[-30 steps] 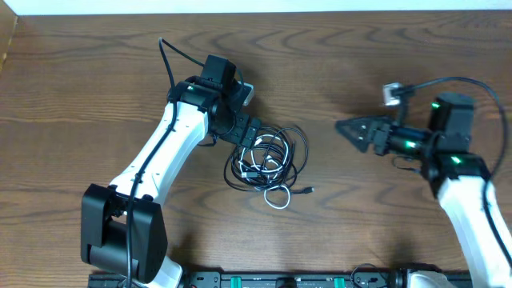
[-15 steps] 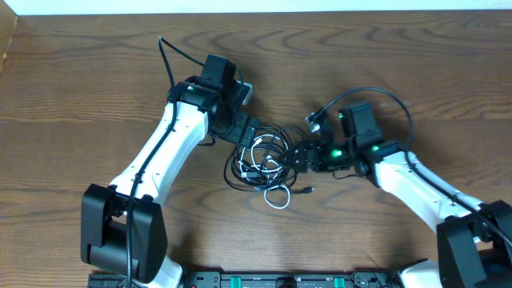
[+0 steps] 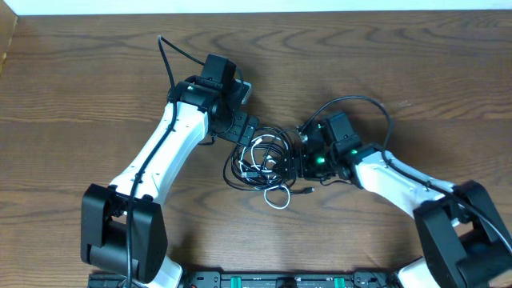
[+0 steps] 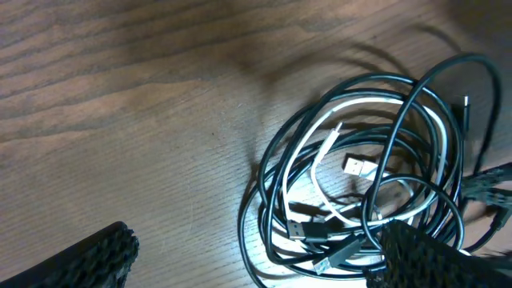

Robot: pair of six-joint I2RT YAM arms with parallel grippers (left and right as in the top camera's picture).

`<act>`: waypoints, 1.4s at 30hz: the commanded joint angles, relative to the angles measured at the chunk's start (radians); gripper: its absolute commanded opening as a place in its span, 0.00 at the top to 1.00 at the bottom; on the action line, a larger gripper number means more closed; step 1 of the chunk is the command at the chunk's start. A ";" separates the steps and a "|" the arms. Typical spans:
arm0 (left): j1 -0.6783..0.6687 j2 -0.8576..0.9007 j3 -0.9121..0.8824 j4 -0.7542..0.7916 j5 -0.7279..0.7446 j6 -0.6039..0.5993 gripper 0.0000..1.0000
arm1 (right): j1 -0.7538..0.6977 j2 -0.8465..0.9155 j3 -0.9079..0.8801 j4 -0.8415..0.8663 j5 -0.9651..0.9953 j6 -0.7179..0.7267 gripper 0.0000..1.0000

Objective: Untangle cables
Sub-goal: 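Swing the right gripper left toward the bundle's right side, then lower the right gripper into the bundle and grasp black cable loops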

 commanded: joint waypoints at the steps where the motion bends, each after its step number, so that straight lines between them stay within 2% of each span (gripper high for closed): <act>1: 0.002 -0.009 -0.003 0.000 -0.013 -0.013 0.02 | 0.029 0.018 0.013 0.015 -0.016 0.027 0.28; 7: 0.002 -0.010 -0.003 0.001 -0.013 -0.013 0.02 | 0.032 0.018 0.013 0.025 -0.017 0.035 0.28; 16: 0.002 -0.010 -0.003 0.015 -0.013 -0.013 0.02 | 0.033 0.018 0.013 0.025 -0.108 0.080 0.39; 20: 0.002 -0.010 -0.003 0.016 -0.013 -0.013 0.02 | 0.033 0.018 0.013 0.024 -0.148 0.083 0.41; 33: 0.002 -0.010 -0.003 0.016 -0.013 -0.013 0.03 | 0.098 0.018 0.013 0.020 -0.074 0.083 0.38; 39: 0.002 -0.010 -0.003 0.016 -0.013 -0.013 0.03 | 0.095 0.018 0.013 0.010 -0.074 0.106 0.40; 42: 0.002 -0.010 -0.003 0.016 -0.013 -0.013 0.03 | 0.093 0.018 0.013 -0.045 -0.078 0.154 0.36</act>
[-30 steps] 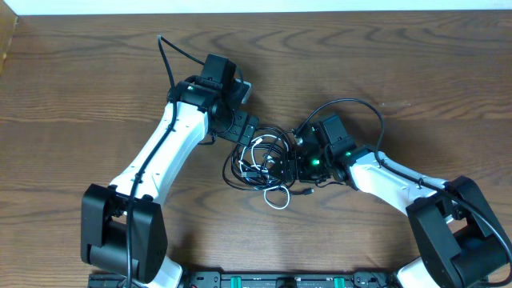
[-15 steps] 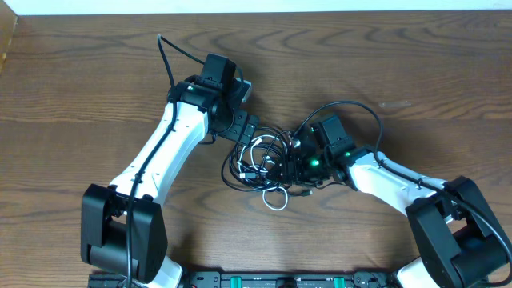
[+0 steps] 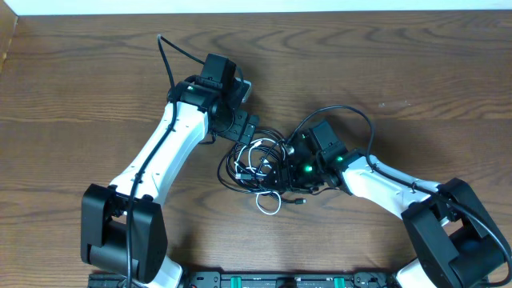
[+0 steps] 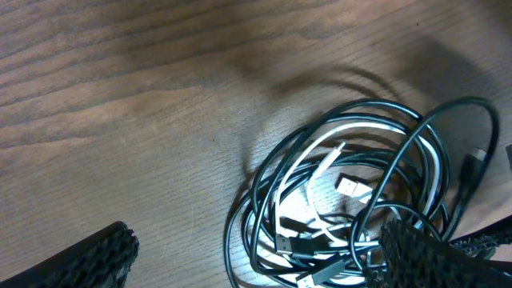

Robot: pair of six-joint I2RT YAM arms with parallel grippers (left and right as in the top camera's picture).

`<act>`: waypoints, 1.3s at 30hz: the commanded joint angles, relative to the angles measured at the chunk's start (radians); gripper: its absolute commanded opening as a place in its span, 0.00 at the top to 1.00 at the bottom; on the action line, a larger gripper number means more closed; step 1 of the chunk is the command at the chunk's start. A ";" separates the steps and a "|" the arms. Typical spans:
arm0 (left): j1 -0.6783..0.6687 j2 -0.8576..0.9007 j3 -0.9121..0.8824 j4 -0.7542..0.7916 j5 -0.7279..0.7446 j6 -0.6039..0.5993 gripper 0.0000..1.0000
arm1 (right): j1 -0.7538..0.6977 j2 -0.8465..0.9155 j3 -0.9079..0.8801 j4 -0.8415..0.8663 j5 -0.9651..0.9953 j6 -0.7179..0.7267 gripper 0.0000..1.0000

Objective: Untangle cables
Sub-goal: 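Lower the right gripper into the bundle and grasp black cable loops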

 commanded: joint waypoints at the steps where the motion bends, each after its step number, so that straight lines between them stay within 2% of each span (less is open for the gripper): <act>1: 0.002 -0.010 -0.003 0.002 -0.013 -0.013 0.02 | 0.000 0.003 0.013 -0.036 -0.009 0.048 0.36; 11: 0.002 -0.010 -0.003 0.002 -0.013 -0.013 0.02 | 0.000 0.003 0.013 -0.020 -0.075 0.067 0.36; 19: 0.002 -0.010 -0.003 0.002 -0.013 -0.013 0.02 | 0.000 0.003 0.013 0.020 -0.073 0.078 0.44; 31: 0.002 -0.009 -0.003 0.002 -0.013 -0.013 0.02 | 0.043 0.003 0.013 0.031 0.089 0.103 0.50; 34: 0.002 -0.010 -0.003 0.006 -0.013 -0.013 0.03 | 0.063 0.003 0.013 0.061 0.109 0.112 0.53; 36: 0.002 -0.010 -0.003 0.006 -0.013 -0.013 0.02 | 0.071 0.003 0.013 0.072 0.120 0.124 0.59; 39: 0.002 -0.010 -0.003 0.006 -0.013 -0.013 0.02 | 0.083 0.003 0.013 0.076 0.150 0.147 0.80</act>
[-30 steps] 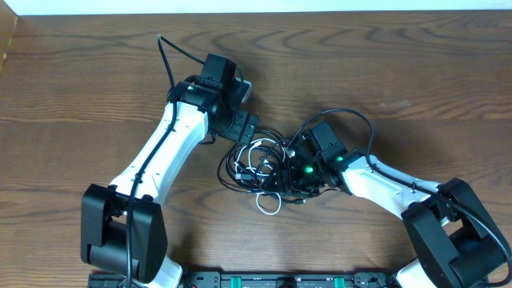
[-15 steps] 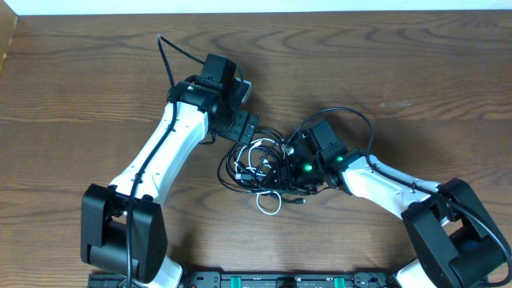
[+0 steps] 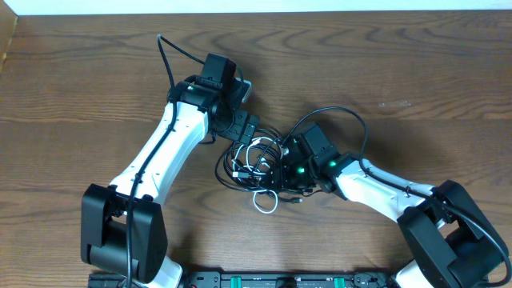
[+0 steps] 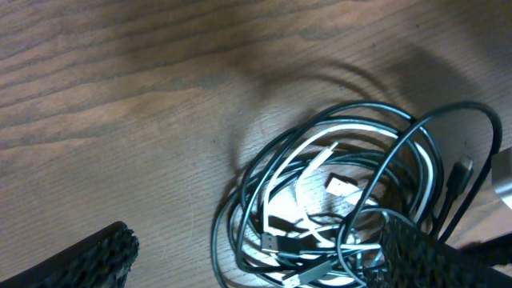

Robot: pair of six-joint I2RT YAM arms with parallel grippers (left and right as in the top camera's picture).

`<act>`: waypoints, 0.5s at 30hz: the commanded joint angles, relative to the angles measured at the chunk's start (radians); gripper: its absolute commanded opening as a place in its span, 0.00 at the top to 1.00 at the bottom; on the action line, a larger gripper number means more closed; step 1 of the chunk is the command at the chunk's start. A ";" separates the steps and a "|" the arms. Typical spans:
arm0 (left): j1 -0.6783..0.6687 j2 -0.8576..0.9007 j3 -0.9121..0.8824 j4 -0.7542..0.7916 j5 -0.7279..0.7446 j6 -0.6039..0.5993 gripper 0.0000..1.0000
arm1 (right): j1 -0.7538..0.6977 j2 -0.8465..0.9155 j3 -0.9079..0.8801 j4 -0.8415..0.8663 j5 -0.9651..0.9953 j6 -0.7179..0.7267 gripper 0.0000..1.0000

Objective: Untangle cables
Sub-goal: 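Lower the right gripper into the bundle and grasp black cable loops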

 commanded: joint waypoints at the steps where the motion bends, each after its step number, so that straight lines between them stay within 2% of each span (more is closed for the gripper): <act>1: 0.002 -0.010 -0.003 0.003 -0.013 -0.012 0.03 | 0.023 0.003 0.013 0.004 0.058 0.027 0.94; 2: 0.002 -0.009 -0.003 0.003 -0.013 -0.012 0.03 | 0.024 0.003 0.013 0.004 0.063 0.027 0.99; 10: 0.002 -0.010 -0.003 0.002 -0.013 -0.012 0.03 | 0.005 0.003 0.013 0.060 0.066 0.026 0.99; 15: 0.002 -0.009 -0.003 0.002 -0.013 -0.012 0.02 | -0.048 0.003 0.013 0.135 -0.029 0.008 0.99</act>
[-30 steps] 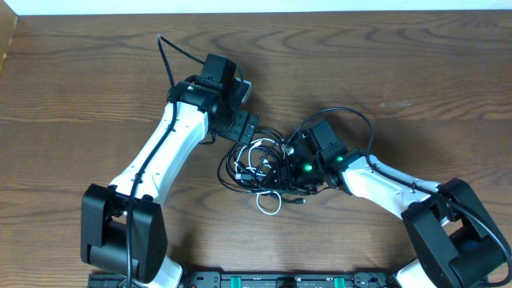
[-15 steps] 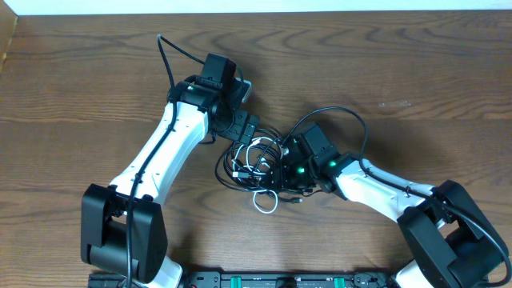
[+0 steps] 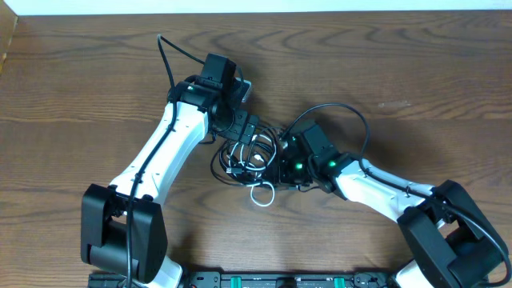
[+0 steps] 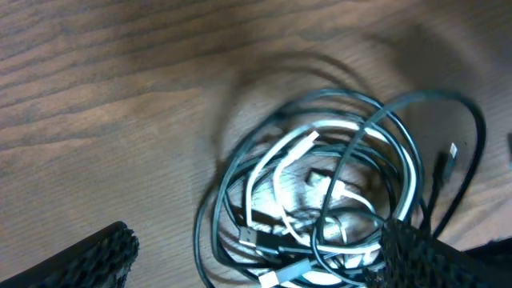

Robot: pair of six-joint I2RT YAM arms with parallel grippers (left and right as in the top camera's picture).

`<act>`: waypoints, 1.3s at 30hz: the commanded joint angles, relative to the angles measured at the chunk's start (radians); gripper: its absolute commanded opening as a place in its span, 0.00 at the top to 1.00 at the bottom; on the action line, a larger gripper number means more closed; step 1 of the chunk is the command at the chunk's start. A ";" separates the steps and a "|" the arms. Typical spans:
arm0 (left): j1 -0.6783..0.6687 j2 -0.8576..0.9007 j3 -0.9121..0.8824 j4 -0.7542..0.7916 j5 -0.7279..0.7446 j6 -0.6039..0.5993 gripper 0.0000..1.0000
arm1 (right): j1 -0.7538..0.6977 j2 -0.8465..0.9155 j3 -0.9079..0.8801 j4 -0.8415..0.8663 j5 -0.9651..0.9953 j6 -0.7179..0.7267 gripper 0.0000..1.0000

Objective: Untangle cables
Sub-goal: 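Lower the right gripper into the bundle and grasp black cable loops, then lift the grasped cables with the right gripper toward the left gripper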

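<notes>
A tangled bundle of black and white cables [image 3: 244, 162] lies on the wooden table between the two arms. In the left wrist view the cable bundle [image 4: 320, 200] fills the centre, several USB plugs showing inside its loops. My left gripper [image 4: 256, 252] hovers open above the bundle's far edge, its black fingertips [image 4: 88, 260] spread wide on either side; overhead, the left gripper [image 3: 242, 128] sits just behind the tangle. My right gripper [image 3: 284, 160] is pressed into the bundle's right side, with its jaws hidden among the cables. A white loop [image 3: 262, 194] sticks out toward the front.
The wooden table [image 3: 416, 64] stretches all around the tangle. The right arm's own black cable [image 3: 352, 120] arches behind its wrist. A white strip runs along the table's far edge [image 3: 240, 6].
The right gripper has shifted slightly left and the cable bundle has moved left with it. In the left wrist view the tangle sits further left. The left gripper stays open where it was.
First the right gripper was at the bundle's right edge, the left gripper open behind it. At each later moment the right gripper and the bundle stood further left, the white loop trailing along. The left arm has stayed put throughout.
</notes>
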 commanded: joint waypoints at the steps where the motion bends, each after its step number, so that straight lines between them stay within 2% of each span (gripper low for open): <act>1: 0.002 -0.009 -0.003 0.001 -0.013 -0.012 0.02 | -0.052 0.003 0.013 0.055 -0.095 -0.024 0.99; 9: 0.002 -0.010 -0.003 0.001 -0.009 -0.012 0.03 | -0.163 -0.019 0.013 0.307 -0.311 -0.050 0.99; 21: 0.002 -0.010 -0.003 0.001 0.007 -0.013 0.02 | -0.312 -0.135 0.013 0.323 -0.317 -0.061 0.99; 30: 0.002 -0.010 -0.003 0.006 0.177 -0.010 0.02 | -0.355 -0.243 0.014 0.341 -0.317 -0.061 0.99; 39: 0.002 -0.010 -0.003 0.061 0.383 0.098 0.02 | -0.377 -0.250 0.014 0.346 -0.401 -0.170 0.99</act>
